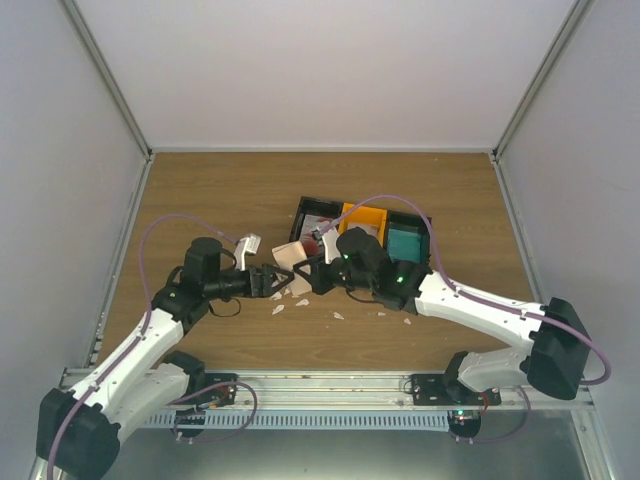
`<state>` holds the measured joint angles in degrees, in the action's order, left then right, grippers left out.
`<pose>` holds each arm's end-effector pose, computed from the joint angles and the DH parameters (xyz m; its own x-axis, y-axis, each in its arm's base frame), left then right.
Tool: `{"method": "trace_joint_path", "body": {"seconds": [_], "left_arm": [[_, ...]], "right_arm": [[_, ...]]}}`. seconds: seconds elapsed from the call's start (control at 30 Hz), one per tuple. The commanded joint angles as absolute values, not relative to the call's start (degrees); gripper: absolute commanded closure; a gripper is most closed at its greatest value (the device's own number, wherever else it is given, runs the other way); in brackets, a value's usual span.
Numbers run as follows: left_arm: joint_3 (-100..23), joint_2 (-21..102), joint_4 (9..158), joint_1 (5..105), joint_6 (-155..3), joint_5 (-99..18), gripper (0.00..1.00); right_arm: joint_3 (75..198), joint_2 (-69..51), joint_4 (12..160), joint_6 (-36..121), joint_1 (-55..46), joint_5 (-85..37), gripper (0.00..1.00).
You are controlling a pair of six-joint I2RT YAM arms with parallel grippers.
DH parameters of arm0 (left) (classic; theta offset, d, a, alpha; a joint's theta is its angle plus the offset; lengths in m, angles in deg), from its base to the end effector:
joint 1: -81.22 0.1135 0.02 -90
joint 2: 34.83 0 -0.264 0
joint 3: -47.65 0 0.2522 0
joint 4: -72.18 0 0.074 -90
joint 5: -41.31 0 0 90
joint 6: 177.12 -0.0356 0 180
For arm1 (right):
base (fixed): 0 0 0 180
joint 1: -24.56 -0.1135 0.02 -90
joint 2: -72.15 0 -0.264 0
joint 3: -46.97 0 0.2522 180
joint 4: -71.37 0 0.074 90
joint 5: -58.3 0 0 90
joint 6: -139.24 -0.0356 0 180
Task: Put the credit cards into the card holder
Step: Open the card holder at the center of the board.
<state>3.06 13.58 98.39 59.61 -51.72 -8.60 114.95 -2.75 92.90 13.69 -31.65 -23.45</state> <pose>0.1627 -0.0891 0.2435 -0.8427 -0.1428 -0.5190 0.3827 0.5192 -0.7642 0.1613 0.2502 0.2860 -0.7346 -0.0631 -0.6756 -0.5722 0.5927 0.5668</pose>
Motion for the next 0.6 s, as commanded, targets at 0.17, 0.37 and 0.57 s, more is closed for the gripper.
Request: {"method": "trace_joint_path", "body": {"seconds": [0.17, 0.37, 0.57], "left_arm": [[2.67, 13.49, 103.41, 59.28, -55.07, -15.45, 0.43], [1.83, 12.62, 102.23, 59.33, -55.16, -16.14, 0.74], [0.88, 11.26, 103.26, 59.32, -56.93, -17.15, 0.98]], "right_arm": [[114.57, -1.54, 92.36, 11.41, -29.97, -22.18, 1.00], [113.83, -2.22, 92.18, 11.40, -29.39, -20.10, 1.00], [113.29, -4.01, 92.25, 11.21, -29.15, -18.66, 1.00]]}}
